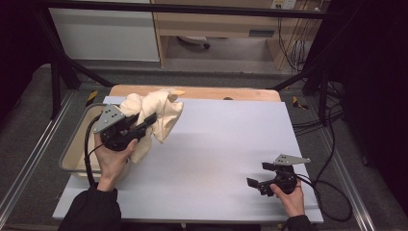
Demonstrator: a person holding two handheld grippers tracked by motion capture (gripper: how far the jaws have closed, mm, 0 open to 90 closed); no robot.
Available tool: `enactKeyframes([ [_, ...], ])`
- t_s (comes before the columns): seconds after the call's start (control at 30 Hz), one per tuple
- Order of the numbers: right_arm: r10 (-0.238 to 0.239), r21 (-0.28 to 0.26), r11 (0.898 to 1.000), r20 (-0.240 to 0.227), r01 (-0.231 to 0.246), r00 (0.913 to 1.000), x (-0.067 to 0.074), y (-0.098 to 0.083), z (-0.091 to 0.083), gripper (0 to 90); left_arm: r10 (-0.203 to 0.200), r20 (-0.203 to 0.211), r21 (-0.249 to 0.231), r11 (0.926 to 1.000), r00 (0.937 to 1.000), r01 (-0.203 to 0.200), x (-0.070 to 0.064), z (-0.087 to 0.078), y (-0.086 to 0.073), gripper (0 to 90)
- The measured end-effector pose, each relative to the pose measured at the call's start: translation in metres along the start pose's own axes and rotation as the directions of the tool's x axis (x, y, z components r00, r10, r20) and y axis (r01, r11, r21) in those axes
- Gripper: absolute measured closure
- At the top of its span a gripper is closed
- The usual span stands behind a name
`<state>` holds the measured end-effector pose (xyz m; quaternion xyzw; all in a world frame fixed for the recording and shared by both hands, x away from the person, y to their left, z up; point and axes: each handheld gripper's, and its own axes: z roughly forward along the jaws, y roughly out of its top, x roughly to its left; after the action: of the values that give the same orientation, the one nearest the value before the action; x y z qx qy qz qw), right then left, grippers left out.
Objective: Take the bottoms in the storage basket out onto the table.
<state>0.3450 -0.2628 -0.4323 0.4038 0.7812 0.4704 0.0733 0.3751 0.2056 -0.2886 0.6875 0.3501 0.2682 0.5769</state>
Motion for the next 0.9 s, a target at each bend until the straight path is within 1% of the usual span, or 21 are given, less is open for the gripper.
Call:
enactKeyframes([
  [0.23,0.0,-0.005,1.0,-0.001,0.0,1.0,0.0,0.0,0.0,0.5,-0.001,0.014,0.01,1.0,0.9999,0.001,-0.007,0.01,-0.003,68.9],
  [0.53,0.002,-0.001,1.0,0.0,-0.002,1.0,0.0,0.0,0.0,0.6,-0.012,0.028,0.026,0.9996,0.9995,0.011,-0.013,0.022,-0.009,68.9],
  [0.67,-0.002,0.0,1.0,0.001,0.002,1.0,0.0,0.0,0.0,0.6,-0.008,0.037,0.036,0.9993,0.9993,0.007,-0.016,0.028,-0.011,68.9],
  [0.9,0.008,-0.001,1.0,-0.001,-0.008,1.0,0.0,0.0,0.0,0.5,-0.009,0.053,0.054,0.9985,0.9986,0.006,-0.023,0.038,-0.017,68.9],
])
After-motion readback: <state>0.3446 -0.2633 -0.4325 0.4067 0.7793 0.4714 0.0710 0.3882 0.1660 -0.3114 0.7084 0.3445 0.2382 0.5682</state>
